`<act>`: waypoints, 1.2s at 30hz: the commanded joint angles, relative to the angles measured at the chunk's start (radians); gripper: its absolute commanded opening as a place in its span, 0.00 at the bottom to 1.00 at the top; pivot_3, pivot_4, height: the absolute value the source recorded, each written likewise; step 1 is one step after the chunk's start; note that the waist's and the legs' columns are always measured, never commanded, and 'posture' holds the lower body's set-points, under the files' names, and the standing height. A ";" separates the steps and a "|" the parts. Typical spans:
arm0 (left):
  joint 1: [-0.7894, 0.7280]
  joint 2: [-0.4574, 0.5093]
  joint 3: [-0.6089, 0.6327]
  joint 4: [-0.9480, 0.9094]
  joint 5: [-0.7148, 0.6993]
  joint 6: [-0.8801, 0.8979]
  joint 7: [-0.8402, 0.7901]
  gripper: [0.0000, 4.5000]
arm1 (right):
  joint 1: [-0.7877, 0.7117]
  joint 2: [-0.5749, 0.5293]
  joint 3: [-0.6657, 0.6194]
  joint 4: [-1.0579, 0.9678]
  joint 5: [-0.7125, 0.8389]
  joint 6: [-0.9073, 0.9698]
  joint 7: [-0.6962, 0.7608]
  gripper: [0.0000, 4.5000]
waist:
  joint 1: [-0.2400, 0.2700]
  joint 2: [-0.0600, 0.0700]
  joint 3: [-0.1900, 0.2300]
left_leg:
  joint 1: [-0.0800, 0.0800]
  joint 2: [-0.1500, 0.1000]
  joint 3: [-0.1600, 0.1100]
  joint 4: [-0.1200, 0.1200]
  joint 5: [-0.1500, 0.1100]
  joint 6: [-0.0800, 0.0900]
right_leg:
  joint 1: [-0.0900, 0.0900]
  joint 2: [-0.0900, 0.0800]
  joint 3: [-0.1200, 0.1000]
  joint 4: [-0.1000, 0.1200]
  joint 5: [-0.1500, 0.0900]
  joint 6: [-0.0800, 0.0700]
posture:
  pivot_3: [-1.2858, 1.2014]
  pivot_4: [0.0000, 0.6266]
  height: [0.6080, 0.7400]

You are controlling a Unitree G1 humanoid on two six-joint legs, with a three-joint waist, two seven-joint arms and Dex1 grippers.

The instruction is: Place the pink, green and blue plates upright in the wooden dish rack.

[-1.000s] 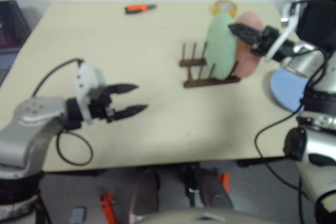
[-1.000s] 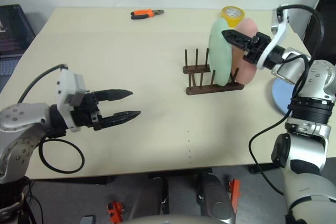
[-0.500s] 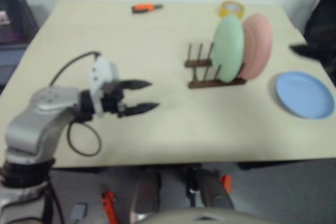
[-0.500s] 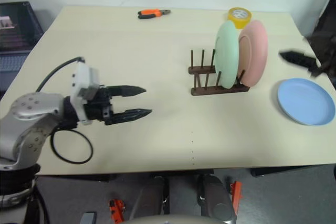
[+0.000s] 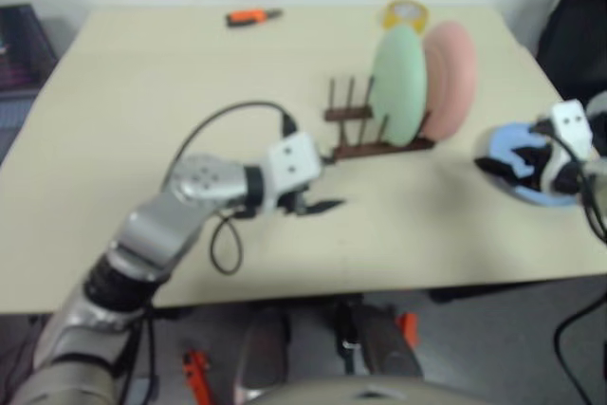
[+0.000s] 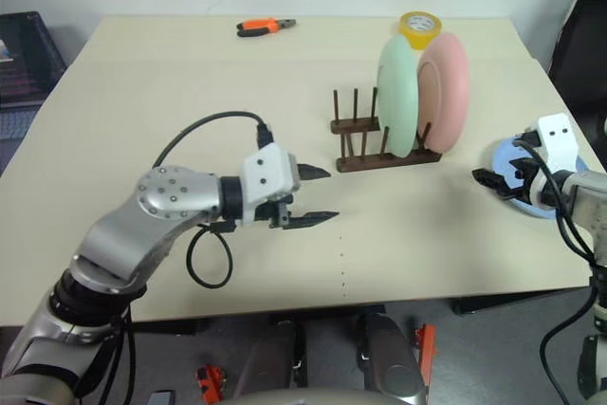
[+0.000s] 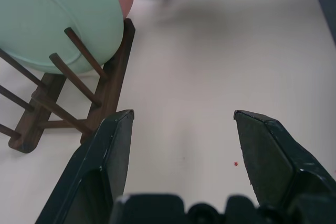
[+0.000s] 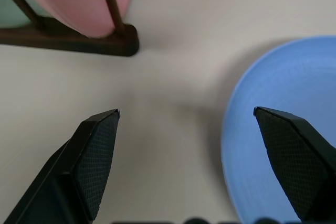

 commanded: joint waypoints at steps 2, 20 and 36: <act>0.003 -0.024 0.008 -0.035 0.013 -0.006 0.008 0.74 | -0.023 0.030 0.004 0.086 -0.068 -0.099 -0.036 0.99 | 0.001 0.000 0.000 | 0.000 0.000 0.000 0.001 0.000 0.000 | 0.000 0.000 0.000 0.000 0.000 0.000 | 0.52 0.24 1.00; 0.006 -0.013 0.048 -0.003 0.037 0.001 0.002 0.74 | -0.109 0.051 -0.037 0.027 -0.115 0.052 -0.105 0.01 | 0.003 0.001 0.000 | 0.000 0.000 -0.002 0.002 0.000 0.000 | 0.001 0.002 0.001 0.002 0.001 0.001 | 0.52 0.24 1.00; -0.072 -0.074 0.260 0.125 -0.189 -0.023 -0.114 0.74 | -0.731 0.117 -0.329 -0.234 0.140 0.311 -0.201 0.01 | -0.007 0.004 0.001 | -0.001 0.001 -0.002 0.000 0.000 0.000 | -0.002 0.003 0.003 0.002 0.000 0.000 | 0.52 0.24 1.00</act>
